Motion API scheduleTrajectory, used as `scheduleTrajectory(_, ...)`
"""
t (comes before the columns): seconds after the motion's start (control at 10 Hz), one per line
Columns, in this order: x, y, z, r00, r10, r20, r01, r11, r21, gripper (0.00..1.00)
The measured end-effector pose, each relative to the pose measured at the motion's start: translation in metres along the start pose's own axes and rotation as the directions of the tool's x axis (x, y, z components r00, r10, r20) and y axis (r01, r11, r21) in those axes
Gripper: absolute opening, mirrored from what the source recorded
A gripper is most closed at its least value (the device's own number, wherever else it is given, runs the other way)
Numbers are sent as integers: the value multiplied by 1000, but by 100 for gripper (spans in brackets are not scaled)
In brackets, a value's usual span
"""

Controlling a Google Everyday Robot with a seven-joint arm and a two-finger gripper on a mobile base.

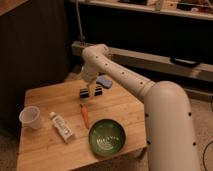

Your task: Place the eraser in the ceramic cup

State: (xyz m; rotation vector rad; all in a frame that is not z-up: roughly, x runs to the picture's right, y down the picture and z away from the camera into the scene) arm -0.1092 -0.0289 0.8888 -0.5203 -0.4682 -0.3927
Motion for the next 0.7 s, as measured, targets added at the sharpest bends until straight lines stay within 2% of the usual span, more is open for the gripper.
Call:
scheduleTrajectory(0.1, 16, -7, 12, 999, 43, 1, -43, 999, 6, 80)
scheduleTrajectory(0.3, 34, -20, 28, 997, 70, 29, -70, 998, 5, 80)
scheduleTrajectory(0.7, 34, -37, 68, 990, 111, 82, -105, 992, -71, 80)
